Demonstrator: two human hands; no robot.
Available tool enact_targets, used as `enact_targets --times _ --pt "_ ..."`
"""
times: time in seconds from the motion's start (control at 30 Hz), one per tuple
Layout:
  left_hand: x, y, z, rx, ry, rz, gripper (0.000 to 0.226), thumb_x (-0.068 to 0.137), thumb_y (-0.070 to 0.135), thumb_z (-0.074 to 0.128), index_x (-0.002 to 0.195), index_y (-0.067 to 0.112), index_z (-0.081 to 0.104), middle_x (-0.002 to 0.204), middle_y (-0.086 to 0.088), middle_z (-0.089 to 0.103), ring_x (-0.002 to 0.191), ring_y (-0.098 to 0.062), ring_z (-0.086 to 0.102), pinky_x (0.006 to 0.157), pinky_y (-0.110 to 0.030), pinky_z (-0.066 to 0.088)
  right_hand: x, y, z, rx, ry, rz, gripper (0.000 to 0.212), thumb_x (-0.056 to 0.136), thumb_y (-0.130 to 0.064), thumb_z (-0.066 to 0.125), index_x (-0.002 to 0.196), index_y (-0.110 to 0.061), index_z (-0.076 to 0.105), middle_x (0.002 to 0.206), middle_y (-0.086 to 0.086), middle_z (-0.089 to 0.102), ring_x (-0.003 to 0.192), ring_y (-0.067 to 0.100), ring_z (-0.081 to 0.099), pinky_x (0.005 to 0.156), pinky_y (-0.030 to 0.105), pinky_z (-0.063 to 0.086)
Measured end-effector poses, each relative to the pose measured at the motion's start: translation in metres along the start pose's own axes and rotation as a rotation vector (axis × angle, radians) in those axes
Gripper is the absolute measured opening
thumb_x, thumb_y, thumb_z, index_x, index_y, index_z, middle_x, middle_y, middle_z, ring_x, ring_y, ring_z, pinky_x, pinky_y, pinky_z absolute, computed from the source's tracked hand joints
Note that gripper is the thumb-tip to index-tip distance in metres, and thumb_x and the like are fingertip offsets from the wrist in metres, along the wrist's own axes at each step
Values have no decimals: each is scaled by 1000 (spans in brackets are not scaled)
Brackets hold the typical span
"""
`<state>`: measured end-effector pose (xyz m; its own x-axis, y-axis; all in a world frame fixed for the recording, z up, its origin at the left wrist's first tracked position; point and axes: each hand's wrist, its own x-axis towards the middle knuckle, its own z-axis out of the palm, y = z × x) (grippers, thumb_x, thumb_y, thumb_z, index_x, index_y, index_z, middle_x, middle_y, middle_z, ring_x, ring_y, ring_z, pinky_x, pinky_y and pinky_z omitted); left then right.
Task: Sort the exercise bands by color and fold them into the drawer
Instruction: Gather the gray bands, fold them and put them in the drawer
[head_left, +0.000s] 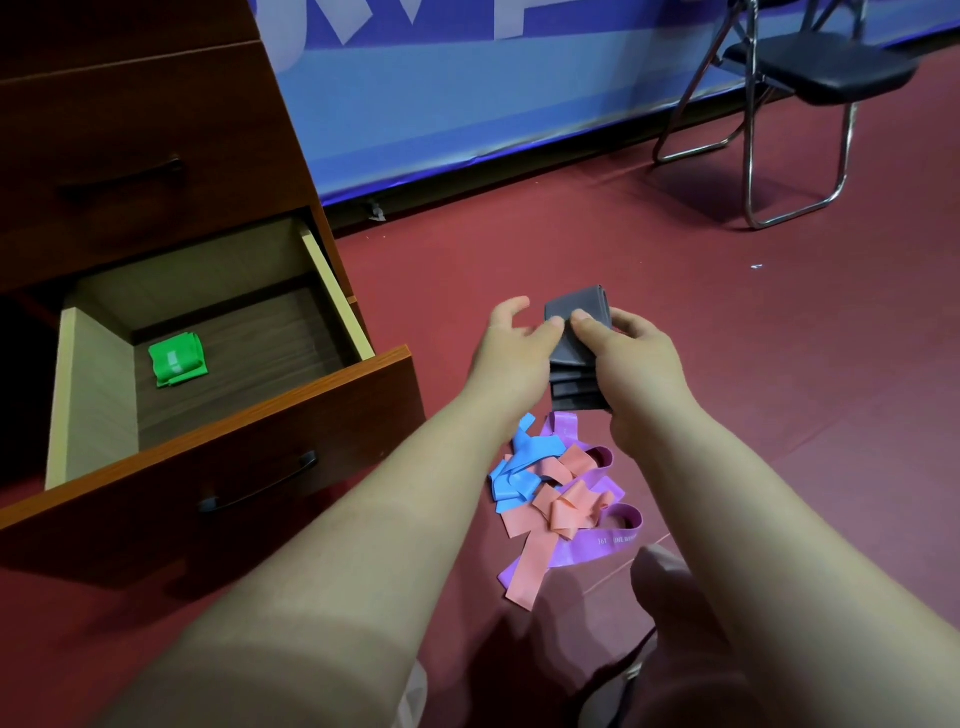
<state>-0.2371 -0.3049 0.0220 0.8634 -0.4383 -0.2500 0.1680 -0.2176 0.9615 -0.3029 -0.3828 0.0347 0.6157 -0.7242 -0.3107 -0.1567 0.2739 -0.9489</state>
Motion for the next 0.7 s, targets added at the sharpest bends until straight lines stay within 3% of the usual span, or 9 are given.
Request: enact_targets --times 0.13,0.27,0.33,0.4,0.53,0.7 --pt "3 -5 -7 376 96 335 13 89 26 63 101 32 63 99 2 58 87 -9 54 78 -25 44 0 1 -1 18 -3 23 33 87 -24 71 117 -15 63 102 9 72 80 20 70 55 29 57" --pt "4 -2 -11 437 120 385 14 88 23 65 98 25 74 85 9 66 80 -9 59 79 -23 48 -3 -3 0 -5 -4 13 11 88 -29 67 89 -18 70 83 1 71 69 16 66 60 28 56" --pt "4 -2 -14 418 125 323 18 87 22 64 101 22 76 87 10 71 80 -7 60 77 -19 47 -3 -8 -1 -18 17 43 19 91 -29 55 80 -19 66 77 0 69 63 16 61 60 26 53" --pt "4 0 -17 206 65 195 17 88 19 64 100 22 77 86 4 75 72 -10 63 73 -24 52 -3 -11 -1 -1 11 48 27 91 -23 44 83 -19 70 81 1 72 62 16 59 56 24 50" --pt "-1 6 -17 -80 -76 17 16 93 10 59 97 21 71 72 -1 71 53 -10 61 49 -18 48 -4 -12 -1 75 -39 8 22 87 -6 55 90 -15 75 79 1 70 62 12 58 52 18 45" --pt "2 8 -17 -279 -77 -173 23 94 22 49 90 8 68 84 -12 67 75 -26 61 63 -29 52 -3 -13 -4 91 -103 -64 20 86 3 63 97 -11 73 83 1 73 60 5 64 51 17 49"
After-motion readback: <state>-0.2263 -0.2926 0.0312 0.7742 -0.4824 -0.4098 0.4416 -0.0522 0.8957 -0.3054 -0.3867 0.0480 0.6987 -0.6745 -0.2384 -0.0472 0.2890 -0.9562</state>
